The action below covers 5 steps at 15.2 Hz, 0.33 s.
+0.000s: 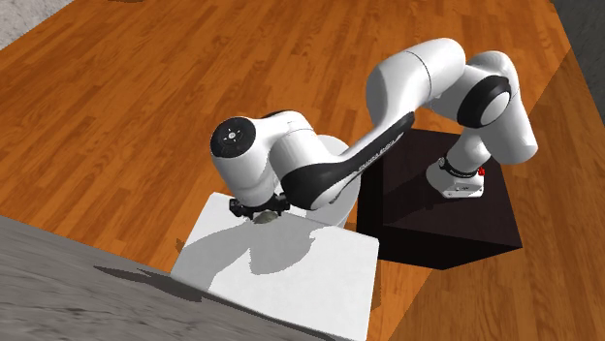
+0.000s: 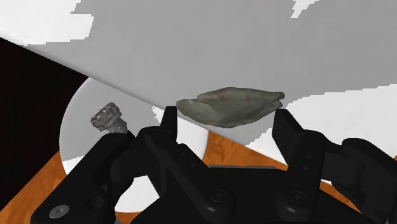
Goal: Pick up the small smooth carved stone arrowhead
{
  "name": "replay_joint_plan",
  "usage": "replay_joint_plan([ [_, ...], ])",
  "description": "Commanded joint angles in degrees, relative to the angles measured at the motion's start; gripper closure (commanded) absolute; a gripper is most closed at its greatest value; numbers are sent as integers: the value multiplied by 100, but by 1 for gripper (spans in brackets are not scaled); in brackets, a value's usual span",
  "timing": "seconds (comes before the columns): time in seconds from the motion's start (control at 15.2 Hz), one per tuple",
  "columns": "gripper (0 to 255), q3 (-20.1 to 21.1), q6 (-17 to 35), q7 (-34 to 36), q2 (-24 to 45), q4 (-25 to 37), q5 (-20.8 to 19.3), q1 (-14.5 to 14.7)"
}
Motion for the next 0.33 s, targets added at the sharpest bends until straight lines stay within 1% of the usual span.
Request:
replay_joint_plan([
  [0.0,255,-2,-169,-15,26,200,-1,50],
  [0.13,255,-7,-346,-38,57,419,-5,100],
  [0.26,255,-7,-360,-40,60,436,-5,104],
])
